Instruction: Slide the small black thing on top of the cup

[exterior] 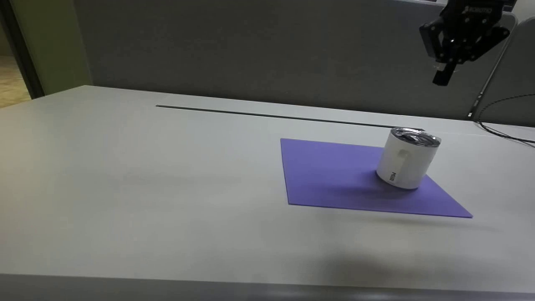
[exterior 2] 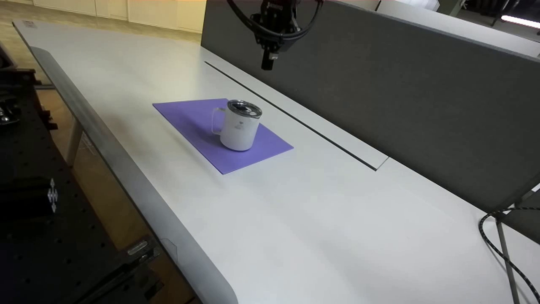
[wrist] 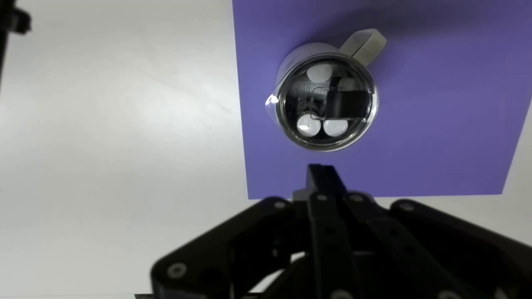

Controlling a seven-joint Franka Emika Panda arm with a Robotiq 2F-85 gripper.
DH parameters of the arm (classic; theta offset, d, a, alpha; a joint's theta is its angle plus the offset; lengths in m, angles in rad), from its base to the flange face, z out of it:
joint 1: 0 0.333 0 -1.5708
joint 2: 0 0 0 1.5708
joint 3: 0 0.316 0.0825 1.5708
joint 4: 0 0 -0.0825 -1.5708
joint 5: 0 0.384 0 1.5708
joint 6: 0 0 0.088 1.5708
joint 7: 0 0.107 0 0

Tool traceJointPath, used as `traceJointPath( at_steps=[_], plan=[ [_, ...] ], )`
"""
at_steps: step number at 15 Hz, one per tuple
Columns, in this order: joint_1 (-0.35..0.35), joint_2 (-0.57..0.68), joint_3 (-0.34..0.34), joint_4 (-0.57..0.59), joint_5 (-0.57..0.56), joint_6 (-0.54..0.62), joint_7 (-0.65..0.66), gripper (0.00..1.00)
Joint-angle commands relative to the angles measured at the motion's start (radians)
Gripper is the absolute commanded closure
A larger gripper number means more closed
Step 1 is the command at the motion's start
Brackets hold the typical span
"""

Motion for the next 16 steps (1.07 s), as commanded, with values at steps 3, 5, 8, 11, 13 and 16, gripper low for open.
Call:
traceJointPath(
  at_steps=[3,5,8,11,13,16],
  plan=[
    [0.010,0.095,0.011,0.011,0.108,0.039,-0.041,1.00],
    [0.007,0.130,0.018,0.015,0.139,0.043,-0.057,1.00],
    [-0.001,0.170,0.035,0.012,0.193,0.084,-0.095,1.00],
    [-0.011,0.197,0.055,0.013,0.238,0.111,-0.134,1.00],
    [-0.018,0.210,0.068,0.014,0.264,0.116,-0.160,1.00],
    [-0.022,0.223,0.074,0.017,0.271,0.112,-0.168,1.00]
  ],
)
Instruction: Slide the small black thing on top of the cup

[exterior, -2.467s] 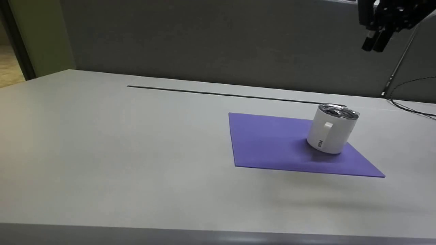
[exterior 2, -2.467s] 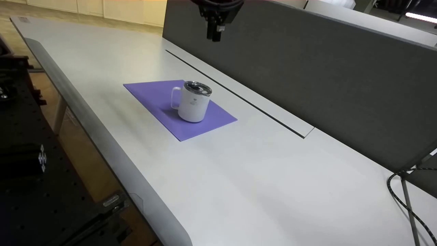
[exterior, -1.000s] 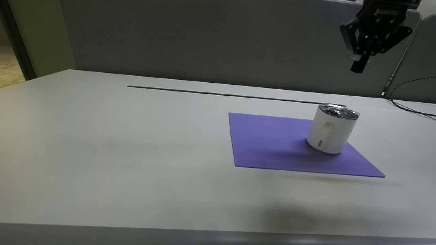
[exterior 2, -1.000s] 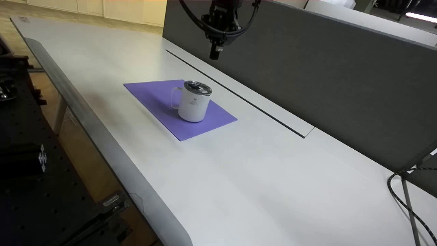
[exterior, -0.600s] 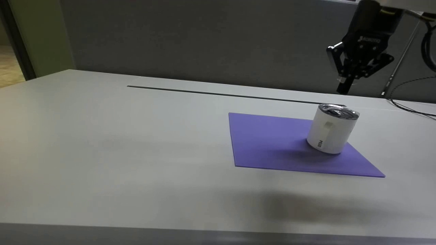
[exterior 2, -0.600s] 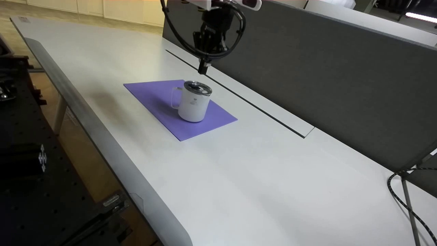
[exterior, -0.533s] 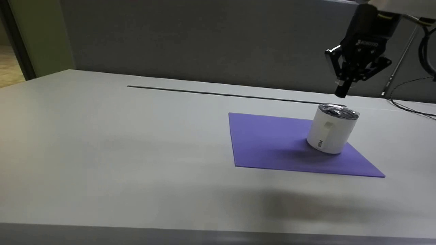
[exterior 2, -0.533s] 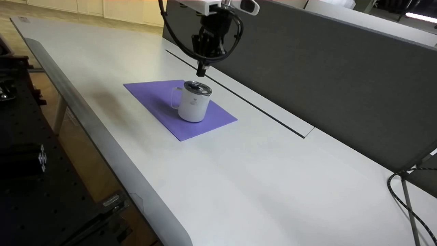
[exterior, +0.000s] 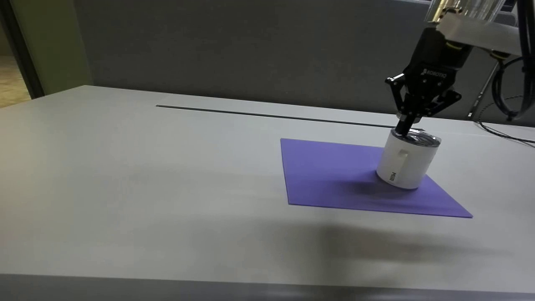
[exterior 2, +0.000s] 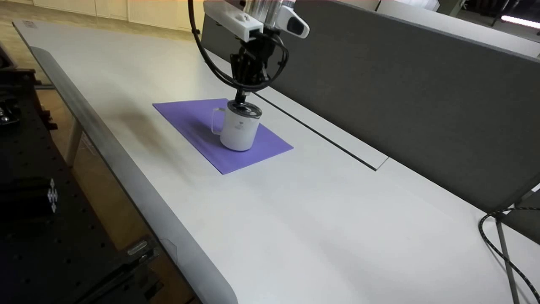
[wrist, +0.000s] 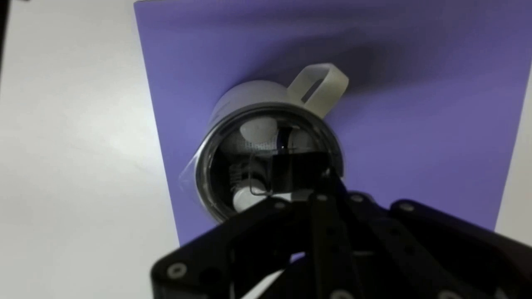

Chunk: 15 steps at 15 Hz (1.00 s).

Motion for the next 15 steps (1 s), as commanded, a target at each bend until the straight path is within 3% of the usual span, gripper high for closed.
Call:
traceJointPath(
  at_steps=[1,15],
  plan=[
    [-0.020,0.015,0.018,0.016,0.028,-0.010,-0.030,1.00],
    [-0.037,0.035,-0.007,0.023,0.001,-0.016,-0.017,1.00]
  ],
)
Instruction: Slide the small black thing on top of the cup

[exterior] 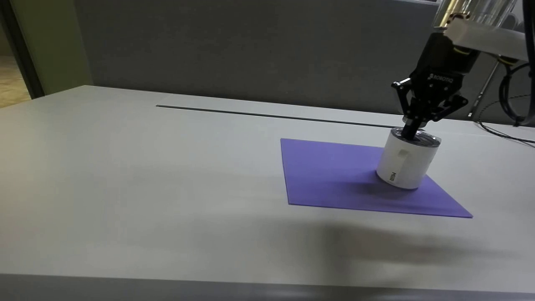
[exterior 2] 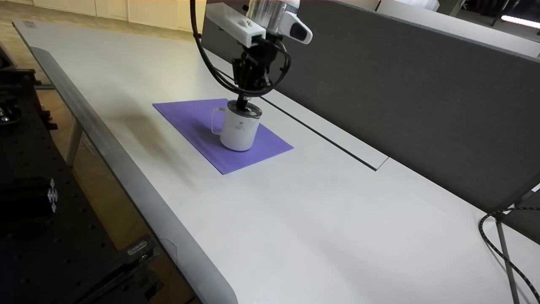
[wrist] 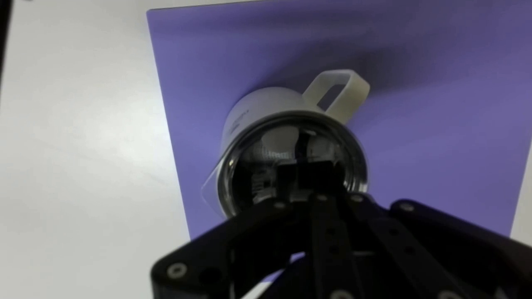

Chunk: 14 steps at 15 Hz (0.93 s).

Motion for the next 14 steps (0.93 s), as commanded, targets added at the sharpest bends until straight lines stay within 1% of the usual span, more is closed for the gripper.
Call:
traceJointPath(
  at_steps=[1,8,10,13,14],
  plan=[
    [-0.010,0.022,-0.008,0.021,-0.014,-0.014,0.004,1.00],
    [-0.006,0.022,-0.011,0.028,-0.022,-0.017,0.013,1.00],
    [-0.011,0.000,0.004,0.044,0.008,-0.038,0.003,1.00],
    [0.016,-0.040,-0.010,0.099,-0.040,-0.076,0.052,1.00],
    [0.015,-0.051,-0.004,0.130,-0.033,-0.115,0.047,1.00]
  ],
)
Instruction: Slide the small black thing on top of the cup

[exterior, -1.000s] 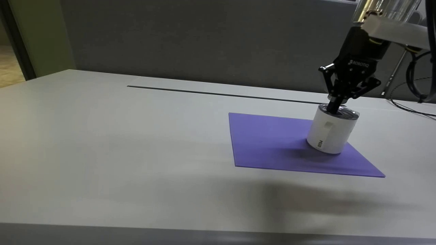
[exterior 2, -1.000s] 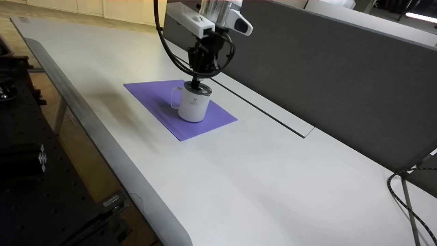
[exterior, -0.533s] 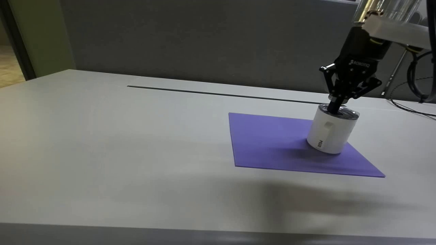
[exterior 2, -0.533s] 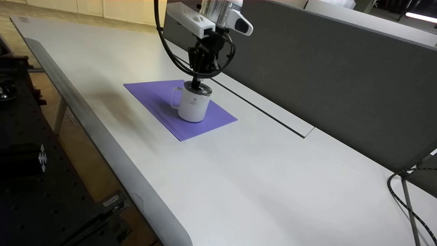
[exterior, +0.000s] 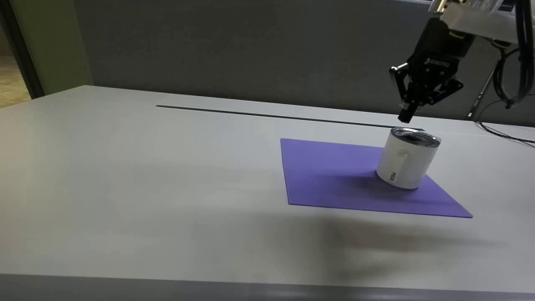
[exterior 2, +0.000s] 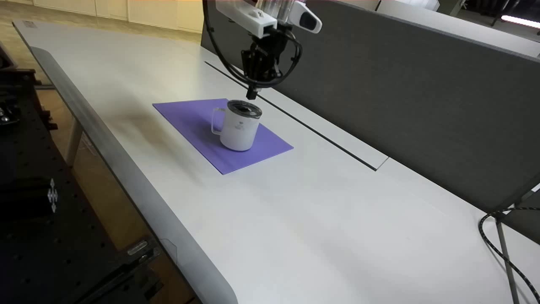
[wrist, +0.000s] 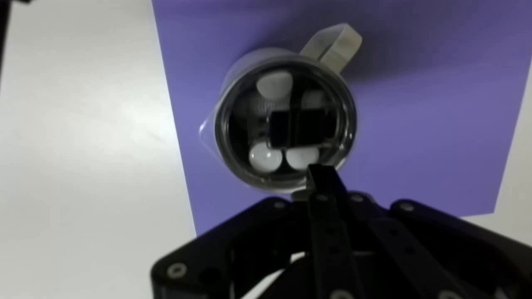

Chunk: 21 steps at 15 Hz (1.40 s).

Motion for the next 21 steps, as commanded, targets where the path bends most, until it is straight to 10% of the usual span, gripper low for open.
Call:
traceJointPath(
  at_steps=[1,2,3,14,21],
  plan=[
    [0.015,-0.047,-0.006,0.104,-0.031,-0.129,0.044,1.00],
    [0.024,-0.055,-0.013,0.136,-0.058,-0.190,0.051,1.00],
    [0.031,-0.057,-0.018,0.168,-0.083,-0.249,0.063,0.74],
    [0.073,-0.054,-0.023,0.294,-0.300,-0.537,0.093,0.06],
    [0.071,-0.059,-0.020,0.271,-0.293,-0.541,0.053,0.00]
  ],
)
